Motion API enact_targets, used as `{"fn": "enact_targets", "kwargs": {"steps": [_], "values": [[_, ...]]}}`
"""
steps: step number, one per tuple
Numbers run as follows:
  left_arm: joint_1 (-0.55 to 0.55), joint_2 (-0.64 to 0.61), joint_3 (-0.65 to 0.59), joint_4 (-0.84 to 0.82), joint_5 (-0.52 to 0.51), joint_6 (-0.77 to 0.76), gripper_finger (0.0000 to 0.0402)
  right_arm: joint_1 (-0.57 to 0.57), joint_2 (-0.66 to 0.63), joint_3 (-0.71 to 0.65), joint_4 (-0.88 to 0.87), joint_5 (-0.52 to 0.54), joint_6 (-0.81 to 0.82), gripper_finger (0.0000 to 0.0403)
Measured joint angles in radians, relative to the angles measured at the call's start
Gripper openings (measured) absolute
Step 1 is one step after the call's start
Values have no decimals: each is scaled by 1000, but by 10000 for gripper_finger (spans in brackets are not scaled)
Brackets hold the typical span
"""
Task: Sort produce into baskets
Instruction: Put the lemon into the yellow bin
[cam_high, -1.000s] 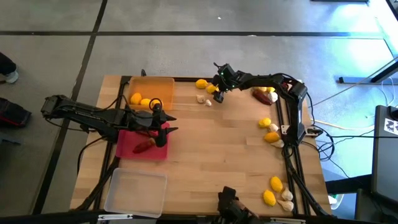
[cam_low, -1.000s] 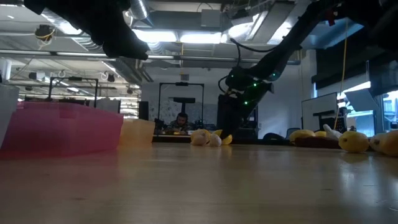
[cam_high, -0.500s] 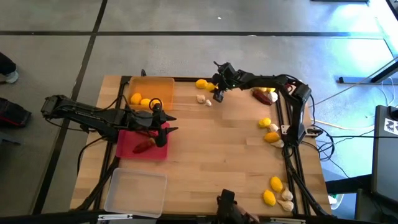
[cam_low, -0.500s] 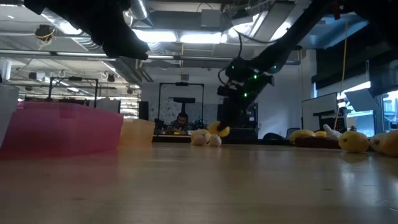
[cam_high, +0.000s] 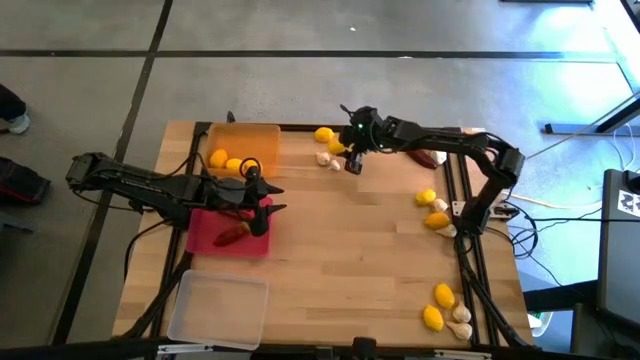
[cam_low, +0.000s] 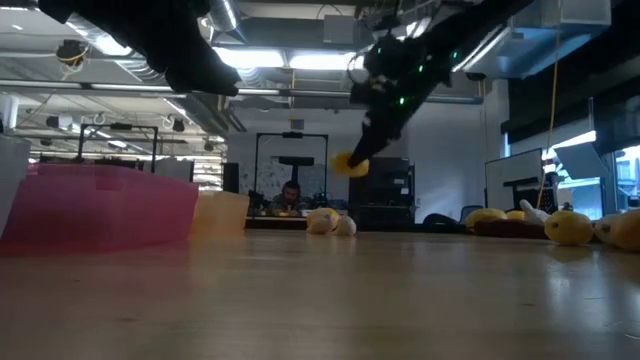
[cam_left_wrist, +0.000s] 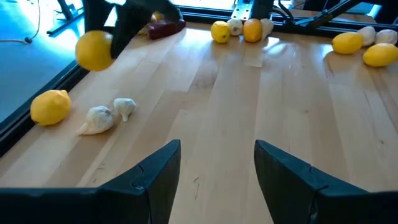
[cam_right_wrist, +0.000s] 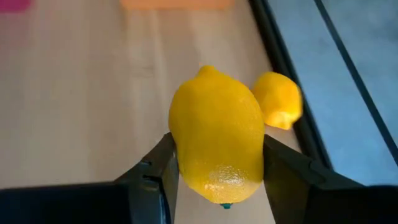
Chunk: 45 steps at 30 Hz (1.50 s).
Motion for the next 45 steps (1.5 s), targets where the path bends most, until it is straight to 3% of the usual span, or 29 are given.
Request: {"fn": "enact_targets", "kwargs": {"steps": [7,13,19,26,45], "values": [[16,-25,29,133,53,69,202,115,-91,0,-63,0,38,169],[40,-26,47,133,56,105,233,215,-161,0,-116,70,66,169],[57,37,47,142,56,106,261,313,-189,0,-111,95,109,169],[58,122,47,238,56,128,266,398,-183,-1,-58,103,133,169],[30,302,47,531,55,157,267,455,-183,-1,46,120,134,170]]}}
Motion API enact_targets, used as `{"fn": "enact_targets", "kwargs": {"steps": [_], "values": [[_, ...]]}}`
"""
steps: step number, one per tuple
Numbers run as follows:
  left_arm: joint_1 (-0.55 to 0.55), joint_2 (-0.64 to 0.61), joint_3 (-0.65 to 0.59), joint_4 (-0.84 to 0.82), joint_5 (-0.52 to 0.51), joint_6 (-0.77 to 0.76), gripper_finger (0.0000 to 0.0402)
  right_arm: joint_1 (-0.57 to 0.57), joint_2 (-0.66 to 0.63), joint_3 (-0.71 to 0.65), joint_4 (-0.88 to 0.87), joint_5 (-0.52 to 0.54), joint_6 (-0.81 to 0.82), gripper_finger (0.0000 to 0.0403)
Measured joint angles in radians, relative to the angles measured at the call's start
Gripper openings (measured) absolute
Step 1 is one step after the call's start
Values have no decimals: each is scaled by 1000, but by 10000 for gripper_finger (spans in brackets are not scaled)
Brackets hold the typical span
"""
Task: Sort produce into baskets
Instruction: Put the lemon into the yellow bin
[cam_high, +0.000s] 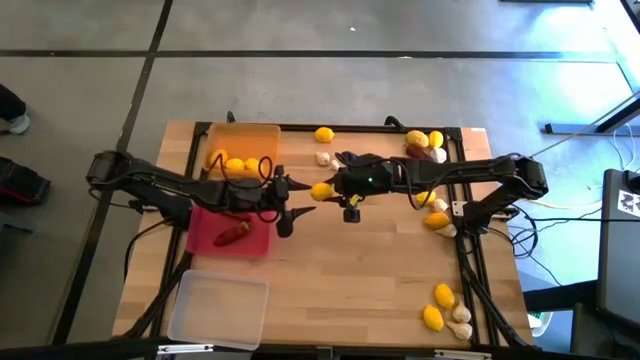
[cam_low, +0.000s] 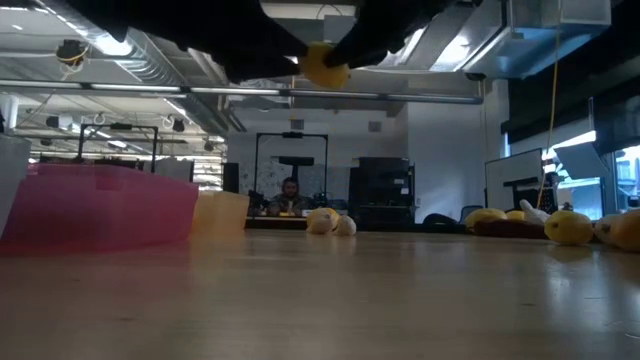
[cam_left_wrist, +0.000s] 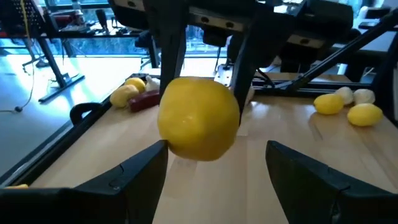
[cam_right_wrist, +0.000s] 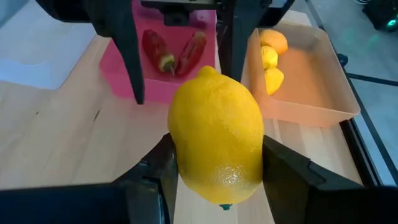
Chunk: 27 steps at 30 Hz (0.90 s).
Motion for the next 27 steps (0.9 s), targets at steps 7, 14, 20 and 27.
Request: {"fn": "enact_targets", "kwargs": {"steps": [7,14,20,27], "values": [[14,45,0,74,-10,0,267,19,1,0,31,-25,4,170],[12,43,-1,132,-1,3,267,18,5,0,28,-23,5,170],[11,43,-1,129,5,4,241,19,28,1,47,-26,4,170],[13,42,0,100,6,16,183,18,37,0,49,-26,-5,170]]}}
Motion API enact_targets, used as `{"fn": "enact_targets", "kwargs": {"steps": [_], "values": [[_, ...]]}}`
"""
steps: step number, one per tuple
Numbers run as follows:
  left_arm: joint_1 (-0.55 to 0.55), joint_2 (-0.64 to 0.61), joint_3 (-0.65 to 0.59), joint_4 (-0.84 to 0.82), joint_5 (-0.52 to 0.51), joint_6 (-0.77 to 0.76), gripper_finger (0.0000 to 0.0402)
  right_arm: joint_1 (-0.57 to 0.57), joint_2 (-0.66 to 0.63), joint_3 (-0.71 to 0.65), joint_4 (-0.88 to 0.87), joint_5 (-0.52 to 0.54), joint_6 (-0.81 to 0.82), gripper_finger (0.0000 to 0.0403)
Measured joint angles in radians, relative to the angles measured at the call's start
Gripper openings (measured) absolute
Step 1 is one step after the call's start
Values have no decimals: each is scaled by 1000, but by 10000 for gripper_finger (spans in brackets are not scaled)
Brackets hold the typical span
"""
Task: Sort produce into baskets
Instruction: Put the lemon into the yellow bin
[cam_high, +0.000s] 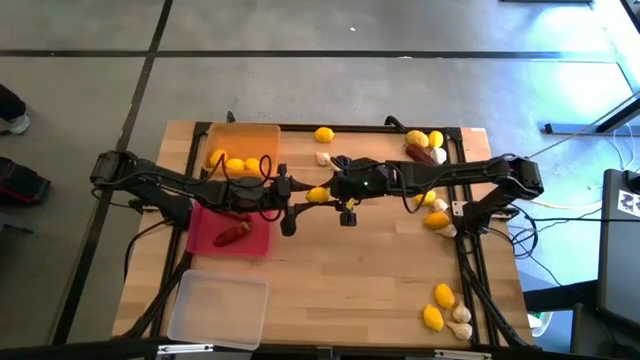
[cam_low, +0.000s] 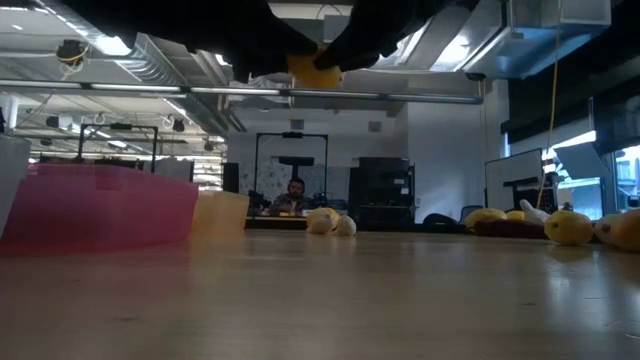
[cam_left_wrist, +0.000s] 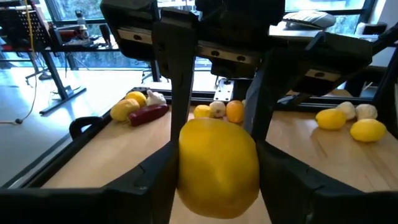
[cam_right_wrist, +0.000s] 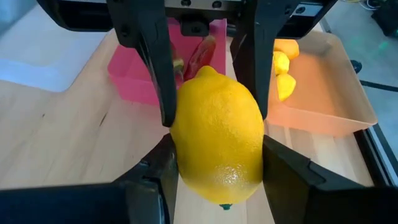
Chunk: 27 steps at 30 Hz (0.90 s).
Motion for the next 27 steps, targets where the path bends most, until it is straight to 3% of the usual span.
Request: {"fn": "enact_targets", "kwargs": {"steps": [7,16,21,27], "values": [[1,0,0,2,0,8,185,0,0,0,5,0,5,181],[1,-7,0,-17,-7,31,188,0,-50,0,-56,-1,20,287],[1,-49,0,-81,-23,29,189,0,-135,2,-179,8,66,314],[3,-166,0,-289,-170,9,189,1,-183,1,-378,-1,142,316]]}}
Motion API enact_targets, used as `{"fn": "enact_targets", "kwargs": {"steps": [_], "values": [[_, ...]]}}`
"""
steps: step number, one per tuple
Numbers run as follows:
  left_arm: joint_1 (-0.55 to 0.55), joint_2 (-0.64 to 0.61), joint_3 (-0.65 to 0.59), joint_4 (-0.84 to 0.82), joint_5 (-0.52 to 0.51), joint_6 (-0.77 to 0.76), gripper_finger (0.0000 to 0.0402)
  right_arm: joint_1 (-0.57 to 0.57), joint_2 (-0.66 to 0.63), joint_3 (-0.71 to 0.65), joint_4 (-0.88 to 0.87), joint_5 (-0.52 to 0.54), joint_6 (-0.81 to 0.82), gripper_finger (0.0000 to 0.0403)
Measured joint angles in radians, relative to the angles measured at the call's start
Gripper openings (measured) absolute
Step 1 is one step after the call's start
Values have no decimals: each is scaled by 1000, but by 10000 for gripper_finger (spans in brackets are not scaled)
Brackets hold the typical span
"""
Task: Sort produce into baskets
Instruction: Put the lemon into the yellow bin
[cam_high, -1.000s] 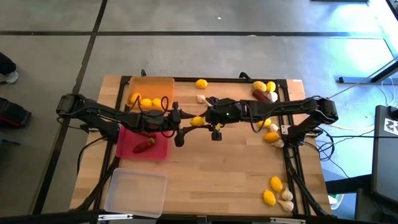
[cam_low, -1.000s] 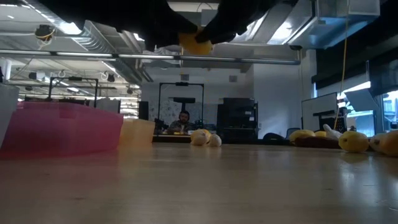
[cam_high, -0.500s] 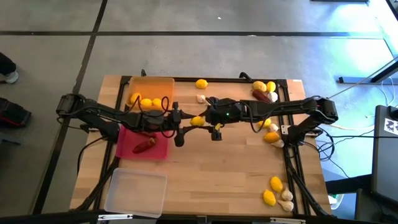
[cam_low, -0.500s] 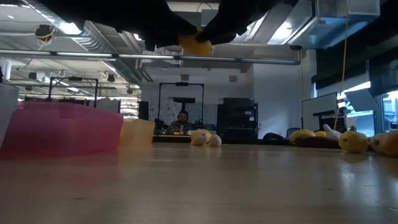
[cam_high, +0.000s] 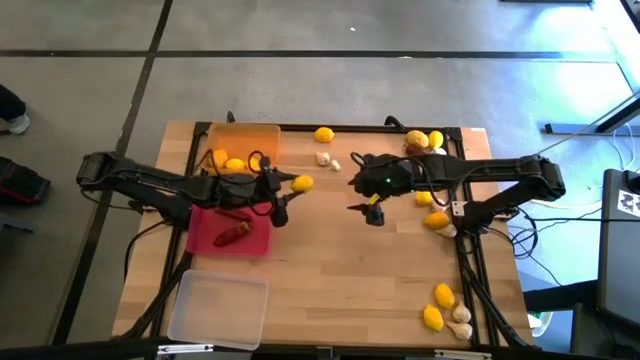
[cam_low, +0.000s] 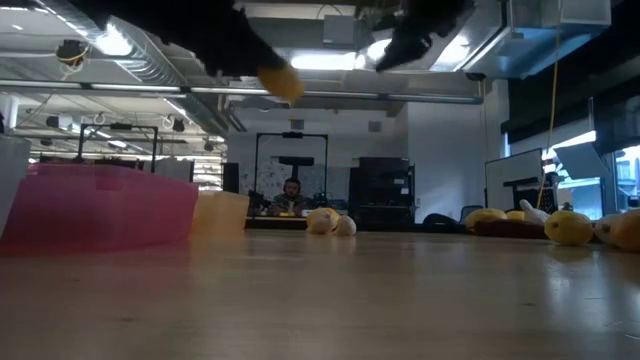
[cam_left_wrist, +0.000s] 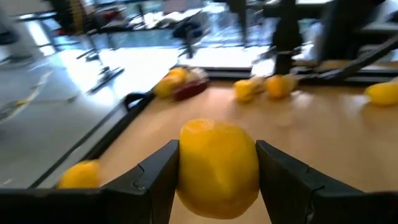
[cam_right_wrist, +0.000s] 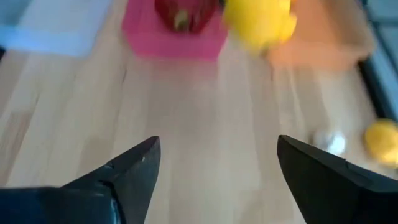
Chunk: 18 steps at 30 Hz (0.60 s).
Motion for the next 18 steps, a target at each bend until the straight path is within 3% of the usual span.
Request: {"fn": "enact_targets", "kwargs": {"steps": [4,8,14,18], "values": [[25,-81,0,-158,-117,-34,189,0,4,-3,-182,-32,40,316],[91,-134,0,-299,-189,-130,190,-1,7,-55,-217,-16,73,316],[239,-126,0,-434,-191,-237,190,-1,8,-166,-152,-16,94,317],[330,-93,0,-478,-132,-300,190,-1,8,-227,-89,-16,95,317]]}}
